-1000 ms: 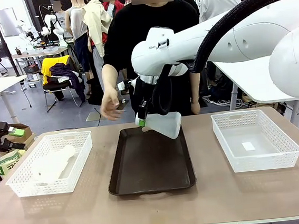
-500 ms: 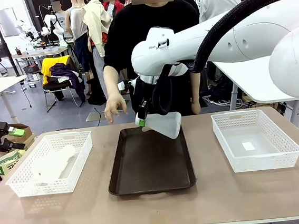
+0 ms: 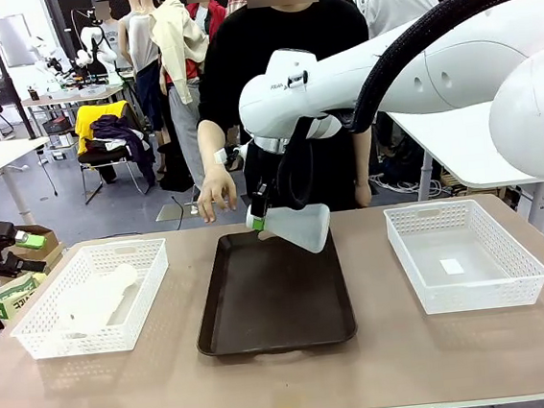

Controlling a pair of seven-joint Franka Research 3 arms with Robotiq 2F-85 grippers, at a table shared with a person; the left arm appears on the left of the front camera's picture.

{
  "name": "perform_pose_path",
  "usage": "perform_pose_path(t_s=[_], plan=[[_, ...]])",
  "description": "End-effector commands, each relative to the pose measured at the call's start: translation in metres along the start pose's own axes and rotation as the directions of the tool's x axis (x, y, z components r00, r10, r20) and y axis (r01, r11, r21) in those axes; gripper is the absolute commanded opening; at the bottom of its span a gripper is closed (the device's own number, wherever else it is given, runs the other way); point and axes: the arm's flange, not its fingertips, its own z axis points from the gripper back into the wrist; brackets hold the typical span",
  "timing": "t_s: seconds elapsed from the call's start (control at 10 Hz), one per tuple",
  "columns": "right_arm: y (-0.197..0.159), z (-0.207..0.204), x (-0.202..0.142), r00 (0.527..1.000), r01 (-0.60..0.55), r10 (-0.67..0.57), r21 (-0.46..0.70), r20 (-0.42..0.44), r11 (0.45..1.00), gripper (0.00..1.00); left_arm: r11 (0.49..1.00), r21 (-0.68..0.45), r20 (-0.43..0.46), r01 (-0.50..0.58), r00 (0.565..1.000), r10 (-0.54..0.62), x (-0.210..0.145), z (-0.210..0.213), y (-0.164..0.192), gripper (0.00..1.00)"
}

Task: Prepare the laboratory tools.
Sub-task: Place the picked Big flask upright in the Handle tray as instructed by the person.

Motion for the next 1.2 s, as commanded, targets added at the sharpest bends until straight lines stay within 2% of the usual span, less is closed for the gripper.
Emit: perform_pose_path(t_s=[0.0,1.1], plan=[[0.0005,0.0009,0.0014,1.000,-0.006,0.006,-0.001,0.002,1.000,0.00,1.000,0.003,-0.004,0.004,1.000,-0.004,0.0000,0.0021,-0.0013,1.00],[0.0005,0.0009,0.0014,1.000,-0.006,0.006,-0.001,0.002,1.000,0.00,1.000,0.003,-0.004,0.004,1.000,-0.004,0.0000,0.0021,-0.0013,1.00]])
